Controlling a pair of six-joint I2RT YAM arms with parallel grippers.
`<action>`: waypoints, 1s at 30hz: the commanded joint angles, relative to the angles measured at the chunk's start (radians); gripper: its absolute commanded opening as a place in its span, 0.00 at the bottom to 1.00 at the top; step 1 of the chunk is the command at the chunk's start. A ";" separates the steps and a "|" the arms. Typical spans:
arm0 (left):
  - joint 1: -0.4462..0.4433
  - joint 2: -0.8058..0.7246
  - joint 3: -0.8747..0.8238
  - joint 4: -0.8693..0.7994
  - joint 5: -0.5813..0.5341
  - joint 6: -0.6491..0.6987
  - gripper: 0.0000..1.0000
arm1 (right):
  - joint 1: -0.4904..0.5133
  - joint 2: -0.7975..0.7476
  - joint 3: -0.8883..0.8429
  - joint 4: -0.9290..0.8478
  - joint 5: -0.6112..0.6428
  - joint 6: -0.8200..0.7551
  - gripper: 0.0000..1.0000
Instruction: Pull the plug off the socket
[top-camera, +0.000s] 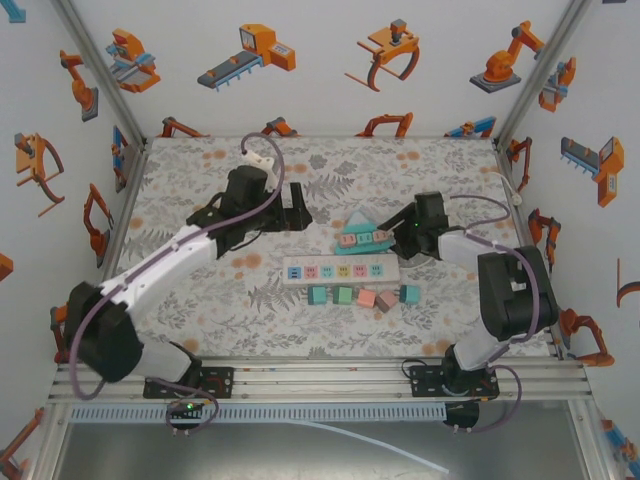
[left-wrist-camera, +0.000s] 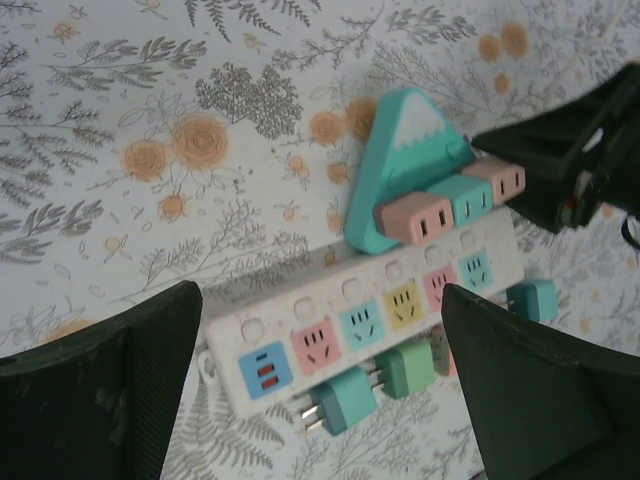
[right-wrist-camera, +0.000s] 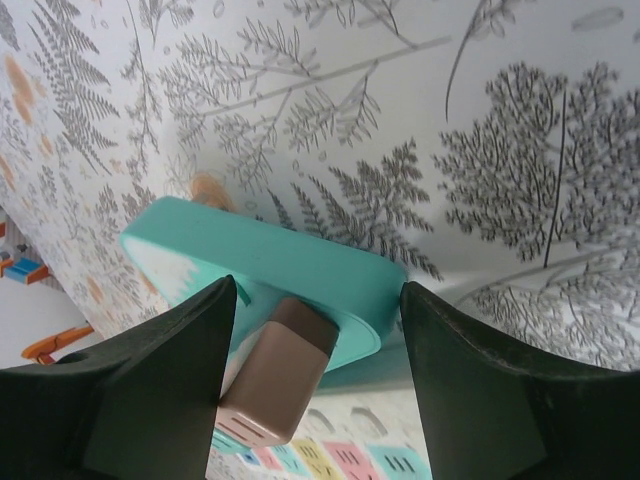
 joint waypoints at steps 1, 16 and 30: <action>0.052 0.140 0.089 0.101 0.123 -0.064 0.92 | 0.037 -0.057 -0.023 -0.050 -0.006 0.003 0.60; 0.087 0.491 0.366 0.099 0.347 0.177 0.79 | 0.164 0.161 0.209 0.012 -0.123 -0.251 0.60; 0.142 0.435 0.229 0.084 0.475 0.431 0.81 | 0.200 0.369 0.472 0.050 -0.292 -0.412 0.58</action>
